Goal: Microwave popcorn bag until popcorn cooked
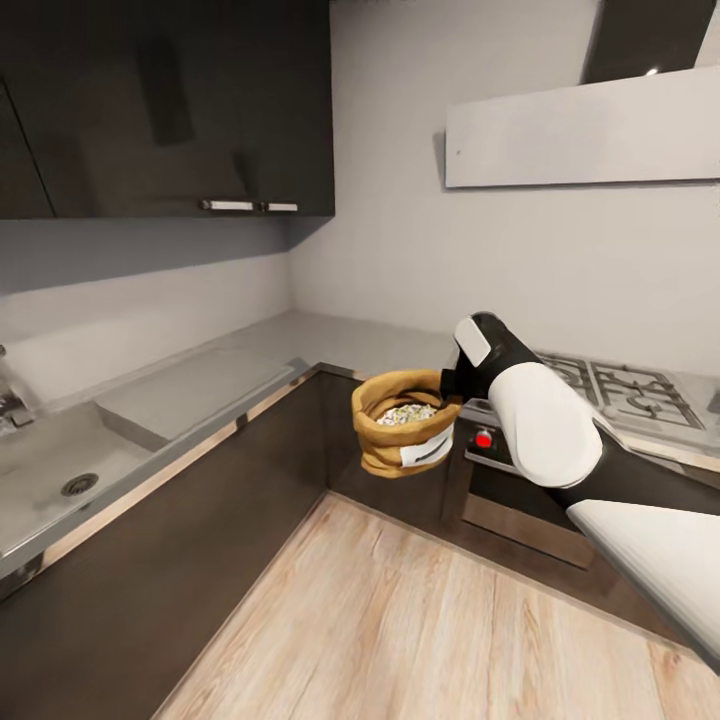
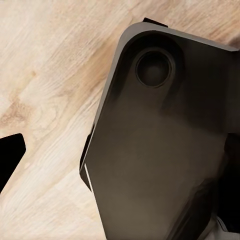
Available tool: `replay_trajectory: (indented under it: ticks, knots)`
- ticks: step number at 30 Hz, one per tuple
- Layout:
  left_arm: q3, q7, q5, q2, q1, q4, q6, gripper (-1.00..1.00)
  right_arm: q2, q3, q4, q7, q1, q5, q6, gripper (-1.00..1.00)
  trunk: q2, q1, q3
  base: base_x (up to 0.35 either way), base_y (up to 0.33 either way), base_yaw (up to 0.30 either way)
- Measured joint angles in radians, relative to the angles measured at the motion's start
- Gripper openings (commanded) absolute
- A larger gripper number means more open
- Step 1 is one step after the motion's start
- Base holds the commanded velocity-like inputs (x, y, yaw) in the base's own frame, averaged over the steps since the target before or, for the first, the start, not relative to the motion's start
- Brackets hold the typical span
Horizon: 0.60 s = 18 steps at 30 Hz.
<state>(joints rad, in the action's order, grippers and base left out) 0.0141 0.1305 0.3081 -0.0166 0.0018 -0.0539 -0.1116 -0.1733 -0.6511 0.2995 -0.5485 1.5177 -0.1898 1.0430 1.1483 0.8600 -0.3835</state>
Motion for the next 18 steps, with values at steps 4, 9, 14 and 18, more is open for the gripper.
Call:
replay_trajectory:
  ticks: [4, 9, 14, 18]
  knots:
    - [0.0, 0.0, 0.0, 0.0, 0.0, -0.001, 0.0, 1.0, 0.0, 0.0, 0.003, 0.0, 0.0, -0.004, 0.0, -1.0, 0.0, 0.0, 0.006, 0.0, 0.0, 0.0]
    - [0.0, 0.0, 0.0, 0.0, 0.0, -0.001, 0.0, 1.0, 0.0, 0.0, 0.01, 0.0, 0.0, -0.002, 0.0, -1.0, 0.0, 0.0, 0.014, 0.0, 0.0, 0.0]
    - [0.0, 0.001, 0.0, 0.0, 0.0, -0.002, 0.0, 1.0, 0.0, 0.0, 0.01, 0.0, 0.0, 0.002, 0.0, -1.0, 0.0, 0.0, 0.022, 0.0, 0.0, 0.0]
    - [0.0, 0.0, 0.0, 0.0, 0.0, -0.001, 0.0, 1.0, 0.0, 0.0, 0.011, 0.0, 0.0, 0.001, 0.0, -1.0, 0.0, 0.0, 0.029, 0.0, 0.0, 0.0]
